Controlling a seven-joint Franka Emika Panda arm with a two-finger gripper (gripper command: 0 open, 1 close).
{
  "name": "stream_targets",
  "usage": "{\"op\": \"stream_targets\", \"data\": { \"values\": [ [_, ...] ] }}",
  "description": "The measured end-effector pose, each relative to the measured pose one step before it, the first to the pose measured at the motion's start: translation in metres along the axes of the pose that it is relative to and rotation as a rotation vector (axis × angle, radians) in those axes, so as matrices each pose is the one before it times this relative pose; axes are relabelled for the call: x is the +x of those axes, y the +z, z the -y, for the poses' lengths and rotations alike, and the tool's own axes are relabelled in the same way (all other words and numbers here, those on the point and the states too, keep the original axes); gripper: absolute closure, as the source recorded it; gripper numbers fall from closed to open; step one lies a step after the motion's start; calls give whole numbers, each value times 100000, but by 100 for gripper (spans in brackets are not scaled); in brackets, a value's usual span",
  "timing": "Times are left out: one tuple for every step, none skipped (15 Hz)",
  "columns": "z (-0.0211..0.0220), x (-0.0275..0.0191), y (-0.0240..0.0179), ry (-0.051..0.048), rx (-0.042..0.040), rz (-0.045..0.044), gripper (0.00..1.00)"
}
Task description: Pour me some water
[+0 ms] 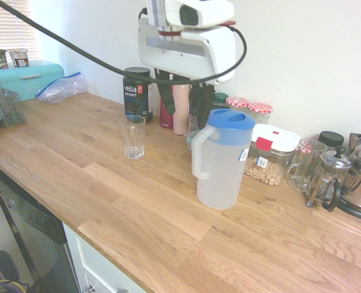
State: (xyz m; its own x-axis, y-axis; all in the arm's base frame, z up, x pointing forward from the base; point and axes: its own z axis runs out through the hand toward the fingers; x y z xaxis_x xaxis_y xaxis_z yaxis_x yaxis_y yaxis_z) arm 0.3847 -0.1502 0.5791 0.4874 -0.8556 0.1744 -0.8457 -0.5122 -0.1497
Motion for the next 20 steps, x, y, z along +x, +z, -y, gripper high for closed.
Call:
{"op": "stream_targets", "data": {
  "values": [
    [-166, 823, 1204, -318, 534, -19, 0],
    [59, 658, 1377, -545, 330, 225, 0],
    [238, 515, 1263, -1123, 101, 308, 0],
    [312, 501, 1194, -1111, 242, 209, 0],
    [291, 322, 1017, -1312, 386, 55, 0],
    [213, 211, 895, -1205, 627, -244, 100],
    [208, 178, 755, -1040, 1212, -548, 100],
    [168, 155, 577, -830, 1244, -421, 100],
    [120, 158, 502, -235, 496, 2, 100],
    [70, 152, 468, -105, 240, 140, 100],
    [41, 103, 454, -184, -146, 295, 100],
    [55, 53, 277, -209, -70, 113, 100],
    [51, 44, 169, -87, 110, -8, 100],
    [25, 4, 60, -116, 80, 76, 100],
    [23, -13, -1, -190, 67, 31, 100],
    [41, -25, 1, -226, 51, 32, 100],
    [75, -47, 2, -232, 34, 26, 100],
    [134, -64, -21, -294, 70, -18, 100],
    [129, -15, -82, -235, 114, -156, 100],
    [166, -13, -116, -287, 152, -213, 100]
  ]
}}
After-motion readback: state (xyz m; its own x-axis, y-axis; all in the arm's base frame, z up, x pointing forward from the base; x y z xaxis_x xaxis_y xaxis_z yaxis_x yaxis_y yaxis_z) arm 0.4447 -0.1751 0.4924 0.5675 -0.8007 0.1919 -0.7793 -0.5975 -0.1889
